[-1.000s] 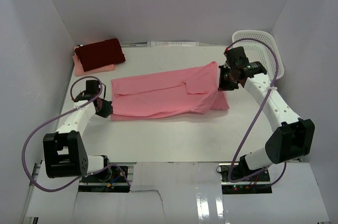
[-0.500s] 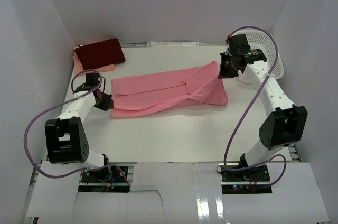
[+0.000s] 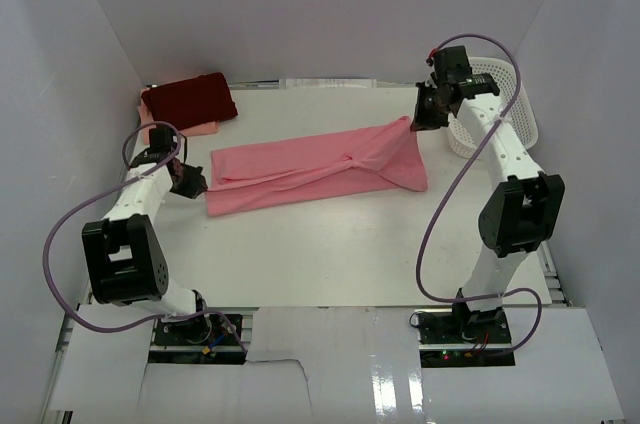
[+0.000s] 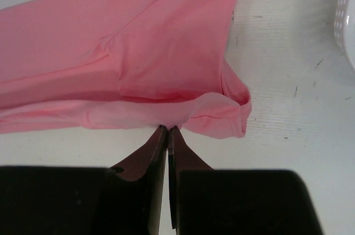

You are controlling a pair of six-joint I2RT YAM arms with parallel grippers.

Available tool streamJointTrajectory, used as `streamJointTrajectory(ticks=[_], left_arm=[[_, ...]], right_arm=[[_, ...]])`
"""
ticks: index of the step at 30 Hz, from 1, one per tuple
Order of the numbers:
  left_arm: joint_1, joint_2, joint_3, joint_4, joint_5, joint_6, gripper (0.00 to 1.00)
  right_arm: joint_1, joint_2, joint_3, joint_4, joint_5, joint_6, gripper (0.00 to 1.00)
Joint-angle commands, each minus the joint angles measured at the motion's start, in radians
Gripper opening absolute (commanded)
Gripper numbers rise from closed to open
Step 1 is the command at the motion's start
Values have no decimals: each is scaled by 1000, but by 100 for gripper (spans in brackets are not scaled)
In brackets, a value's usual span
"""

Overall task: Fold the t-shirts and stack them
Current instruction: Fold the other side of the tshirt into a rectangle

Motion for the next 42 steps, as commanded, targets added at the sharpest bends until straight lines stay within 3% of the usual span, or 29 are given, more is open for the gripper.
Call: streamJointTrajectory(ticks=[1,13,42], left_arm=[[15,10,51,2,20,-7,0],[18,46,162,-3,30,22,0],[18,188,268,-3,53,70,0]], right_arm=[[-4,38,72,-6,-34,-5,8],[-7,118,144,-5,-31,-3,8],[-36,308,359,12,-84,15,8]])
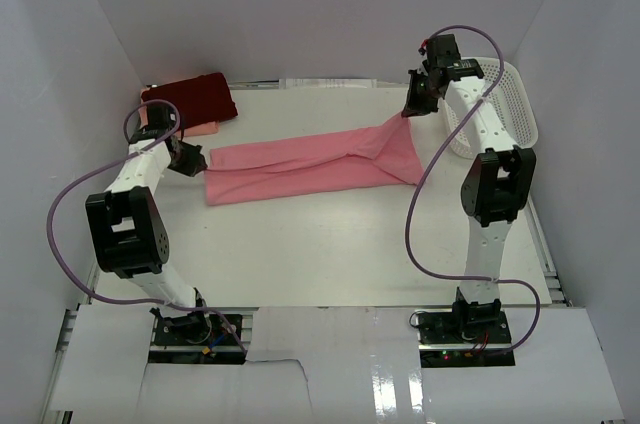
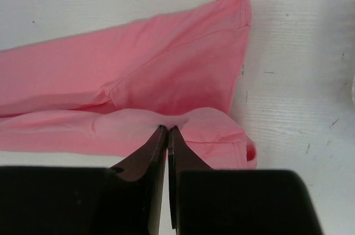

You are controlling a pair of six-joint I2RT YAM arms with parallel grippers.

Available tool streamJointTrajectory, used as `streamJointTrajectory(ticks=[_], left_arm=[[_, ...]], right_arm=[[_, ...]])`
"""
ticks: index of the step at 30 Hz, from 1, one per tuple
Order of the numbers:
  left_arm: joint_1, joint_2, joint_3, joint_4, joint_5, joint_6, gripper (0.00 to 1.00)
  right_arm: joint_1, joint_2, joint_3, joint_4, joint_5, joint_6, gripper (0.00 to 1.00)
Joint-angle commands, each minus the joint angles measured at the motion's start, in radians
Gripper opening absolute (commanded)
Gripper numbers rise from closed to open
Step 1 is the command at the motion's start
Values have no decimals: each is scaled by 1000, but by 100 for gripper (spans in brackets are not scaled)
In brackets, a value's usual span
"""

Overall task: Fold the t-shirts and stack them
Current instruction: Fold the other side of the tshirt into a rectangle

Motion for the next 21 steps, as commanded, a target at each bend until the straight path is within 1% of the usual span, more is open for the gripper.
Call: streamJointTrajectory(ticks=[1,8,13,21], left_arm=[[6,1,38,3,2,17,0],[6,37,51,7,4,43,0],[6,43,54,26,-2,50,0],[6,64,60,40,14,53,0]], right_arm=[[-8,11,50,31,-27,8,8],[-16,47,57,74,-44,15,8],[-21,87,93,86,-70,23,8],[-25,104,110,132,-103,37,8]])
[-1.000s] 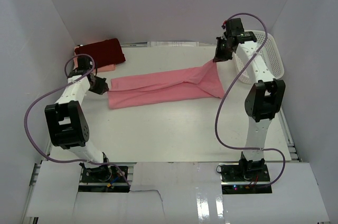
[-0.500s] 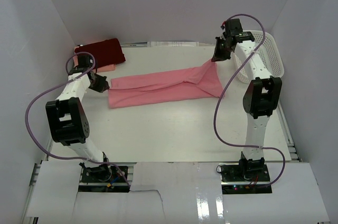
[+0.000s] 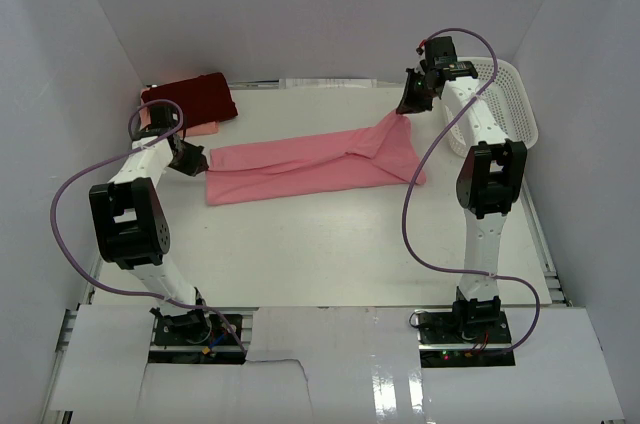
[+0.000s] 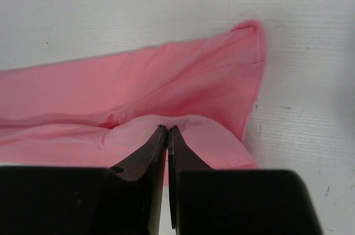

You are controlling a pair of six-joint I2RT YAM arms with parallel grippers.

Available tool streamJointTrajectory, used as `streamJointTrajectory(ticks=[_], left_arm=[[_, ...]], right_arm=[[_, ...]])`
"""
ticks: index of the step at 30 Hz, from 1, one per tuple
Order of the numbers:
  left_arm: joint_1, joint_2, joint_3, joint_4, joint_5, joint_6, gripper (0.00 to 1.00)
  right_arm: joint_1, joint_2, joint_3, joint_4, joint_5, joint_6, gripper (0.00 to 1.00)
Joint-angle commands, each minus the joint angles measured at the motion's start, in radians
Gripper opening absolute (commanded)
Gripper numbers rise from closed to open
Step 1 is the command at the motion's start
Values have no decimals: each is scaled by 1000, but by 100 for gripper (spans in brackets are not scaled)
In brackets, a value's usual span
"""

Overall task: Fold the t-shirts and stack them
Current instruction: Fold the other side of the tshirt into a rectangle

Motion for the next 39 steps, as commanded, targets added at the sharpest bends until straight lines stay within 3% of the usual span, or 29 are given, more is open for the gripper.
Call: streamJointTrajectory(ticks=[1,4,5,6,7,9,10,13,18,22,25,29,31,33,39], left_arm=[[6,3,37,19,13,9,0],[6,7,38,25,19,16,0],[6,9,38,29,24,24,5],[6,13,40,32,28,30,20],[6,13,43,37,30,41,54],[6,15,45,42,33,47,76],[6,12,45,45,30,44,96],[6,-14,48,58,-8,47,98],[4,-106,98,62,-191,104,98],[3,-191,51,84,-185,125,98],[-1,-244,-23,115,-125,179,98],[-1,-289,-142,184,-25,332,98],[-2,-306,-207,215,74,371,98],[-2,-316,-245,258,109,383,98],[-5,-289,-307,365,395,427,98]], right_arm=[[-7,-2,53,64,-37,12,8],[-8,1,53,75,-51,12,8],[-8,2,55,76,-52,12,11],[-10,5,55,76,-52,13,21],[-11,5,55,79,-52,15,36],[-13,4,53,91,-57,18,44],[-13,1,50,97,-53,19,45],[-16,-31,18,143,-25,29,49],[-17,-133,-95,219,-5,10,50],[-16,-205,-214,162,23,-16,50],[-16,-267,-367,141,41,-28,51],[-16,-340,-545,130,82,-28,62],[-17,-353,-617,133,79,-30,63],[-17,-367,-654,133,79,-31,68],[-20,-363,-738,148,98,-33,69]])
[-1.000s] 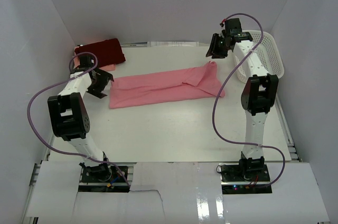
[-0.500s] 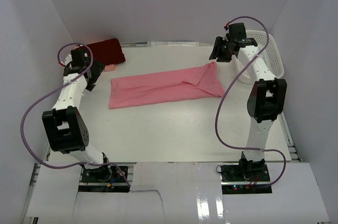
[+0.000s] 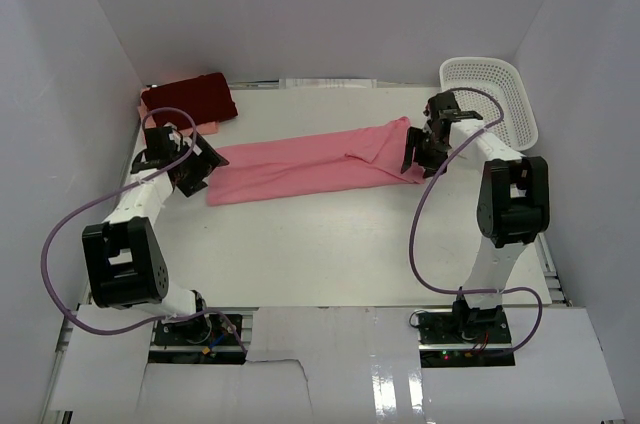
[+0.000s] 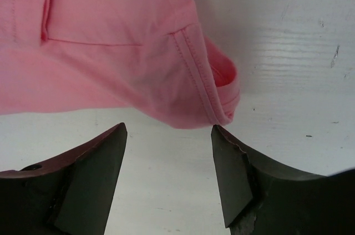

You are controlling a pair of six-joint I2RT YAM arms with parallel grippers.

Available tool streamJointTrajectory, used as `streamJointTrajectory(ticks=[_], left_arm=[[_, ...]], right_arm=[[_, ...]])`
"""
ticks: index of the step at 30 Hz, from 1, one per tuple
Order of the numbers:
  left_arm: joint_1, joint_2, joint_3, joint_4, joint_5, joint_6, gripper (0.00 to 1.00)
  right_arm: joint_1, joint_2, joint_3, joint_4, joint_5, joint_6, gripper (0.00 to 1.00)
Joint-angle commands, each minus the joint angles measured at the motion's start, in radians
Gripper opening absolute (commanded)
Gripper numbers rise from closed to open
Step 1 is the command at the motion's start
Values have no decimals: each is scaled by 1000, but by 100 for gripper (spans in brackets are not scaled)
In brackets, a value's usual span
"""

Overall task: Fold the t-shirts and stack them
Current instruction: Fold the other side of the tshirt into a rectangle

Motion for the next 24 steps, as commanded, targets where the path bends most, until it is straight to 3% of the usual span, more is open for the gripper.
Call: streamJointTrajectory(ticks=[1,13,18,19,21,22,23,24], left_arm=[[-11,-3,4,114,202,67,98],[-94,110,50,145,195,143,98],[-130,227,133,129,181,149,98],[-137,256,154,128,181,149,98],[-173,290,180,123,161,158,98],[-178,300,187,122,153,161,98],[-184,311,194,122,146,167,98],[-186,322,200,119,140,169,98]], right_arm=[[-7,-36,-28,31,27,-13,69],[-23,-52,-106,131,116,-18,66],[-30,-21,-105,164,108,-18,59],[-30,-15,-105,171,107,-18,55],[-32,0,-102,180,105,-18,32],[-32,5,-102,181,105,-18,32],[-32,13,-103,184,75,-18,19],[-32,16,-105,186,71,-18,14]])
